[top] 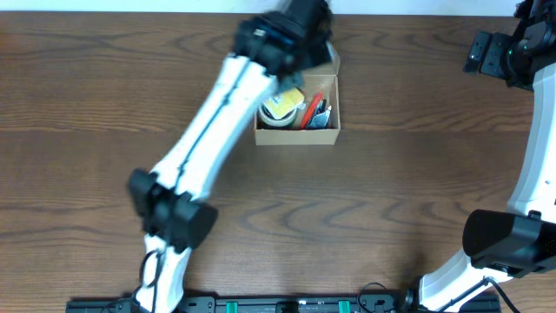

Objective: Pack container
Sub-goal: 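Raise both arms and move both grippers to the box lid flaps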

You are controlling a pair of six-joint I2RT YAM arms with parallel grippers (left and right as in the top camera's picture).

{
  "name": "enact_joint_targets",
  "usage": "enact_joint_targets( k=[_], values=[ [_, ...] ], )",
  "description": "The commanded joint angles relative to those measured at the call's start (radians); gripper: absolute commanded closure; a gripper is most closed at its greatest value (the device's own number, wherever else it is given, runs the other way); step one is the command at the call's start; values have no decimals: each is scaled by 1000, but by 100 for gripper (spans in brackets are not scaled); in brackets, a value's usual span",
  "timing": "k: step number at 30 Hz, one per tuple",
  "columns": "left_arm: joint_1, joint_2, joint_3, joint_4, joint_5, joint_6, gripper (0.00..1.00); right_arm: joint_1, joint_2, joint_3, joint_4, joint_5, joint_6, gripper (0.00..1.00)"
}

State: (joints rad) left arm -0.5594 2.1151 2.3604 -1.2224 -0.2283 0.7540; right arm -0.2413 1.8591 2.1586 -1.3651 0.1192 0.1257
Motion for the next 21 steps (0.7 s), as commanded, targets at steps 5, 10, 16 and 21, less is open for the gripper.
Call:
enact_joint_targets(
  k=[5, 10, 16, 21],
  values=[
    [159, -244, 18, -5, -183, -148, 50, -8, 5, -3, 0, -3, 12, 1],
    [362, -312, 18, -70, 3, -463, 45, -8, 5, -3, 1, -10, 16, 1],
    [632, -253, 17, -207, 505, -646, 52, -6, 5, -3, 40, -176, 19, 1],
    [737, -126, 17, -279, 704, -658, 70, 10, 26, -3, 84, -286, 86, 51]
  ],
)
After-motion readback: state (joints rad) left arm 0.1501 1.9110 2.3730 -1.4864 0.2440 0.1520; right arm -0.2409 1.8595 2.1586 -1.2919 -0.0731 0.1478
